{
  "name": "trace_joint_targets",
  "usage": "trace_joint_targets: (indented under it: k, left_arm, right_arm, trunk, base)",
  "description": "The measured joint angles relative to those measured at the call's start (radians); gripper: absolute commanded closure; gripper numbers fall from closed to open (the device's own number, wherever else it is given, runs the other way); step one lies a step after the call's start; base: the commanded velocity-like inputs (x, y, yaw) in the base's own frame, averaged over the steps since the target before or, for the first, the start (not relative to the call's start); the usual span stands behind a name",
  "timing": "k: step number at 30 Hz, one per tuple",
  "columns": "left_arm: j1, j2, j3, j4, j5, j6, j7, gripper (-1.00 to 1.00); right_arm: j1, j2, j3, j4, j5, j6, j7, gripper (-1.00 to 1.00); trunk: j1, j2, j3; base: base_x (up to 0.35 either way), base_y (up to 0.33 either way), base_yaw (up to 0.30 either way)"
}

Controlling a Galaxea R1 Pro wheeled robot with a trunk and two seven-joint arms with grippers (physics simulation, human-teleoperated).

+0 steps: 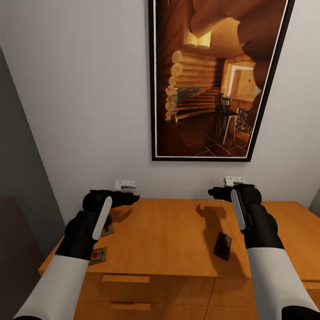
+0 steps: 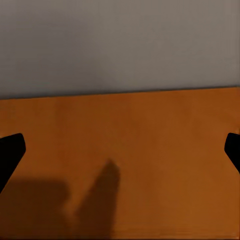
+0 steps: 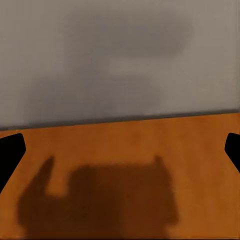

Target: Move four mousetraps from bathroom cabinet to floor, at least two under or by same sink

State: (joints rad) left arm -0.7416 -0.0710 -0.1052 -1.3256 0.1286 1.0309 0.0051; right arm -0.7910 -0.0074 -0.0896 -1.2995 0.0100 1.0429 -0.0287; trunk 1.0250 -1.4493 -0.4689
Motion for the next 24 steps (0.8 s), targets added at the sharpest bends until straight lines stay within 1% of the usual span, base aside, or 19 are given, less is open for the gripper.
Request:
trace_joint_targets:
  k: [4,9,14,19,24]
  left_arm:
    - [0.003,0.001,0.022,0.022,-0.001,0.0,-0.011,-1.0]
    - [0.003,0.002,0.023,0.034,-0.004,0.0,-0.021,-1.0]
    - [0.003,0.002,0.038,0.06,0.0,-0.001,-0.024,-1.0]
    - [0.003,0.002,0.067,0.088,0.007,-0.003,-0.023,-1.0]
    - [0.003,0.002,0.089,0.099,0.003,-0.004,-0.018,-1.0]
  right_arm:
    - [0.0,0.0,0.0,0.022,0.0,0.0,0.0,-1.0]
    - [0.0,-0.002,0.0,0.042,0.001,0.0,0.0,-1.0]
    - [0.0,-0.006,0.0,0.06,0.006,0.0,-0.001,-1.0]
    - [0.0,-0.008,0.0,0.072,0.012,0.0,-0.002,-1.0]
    - [0.0,-0.01,0.0,0.073,0.013,0.0,-0.002,-1.0]
  trunk:
    - [0.0,0.0,0.0]
    - [0.0,0.0,0.0]
    - [0.0,0.0,0.0]
    - [0.0,0.0,0.0]
    - [0.0,0.0,0.0]
  base:
    - [0.0,0.0,0.0]
    - [0.0,0.0,0.0]
    - [0.0,0.0,0.0]
    - [0.0,0.0,0.0]
    - [0.0,0.0,0.0]
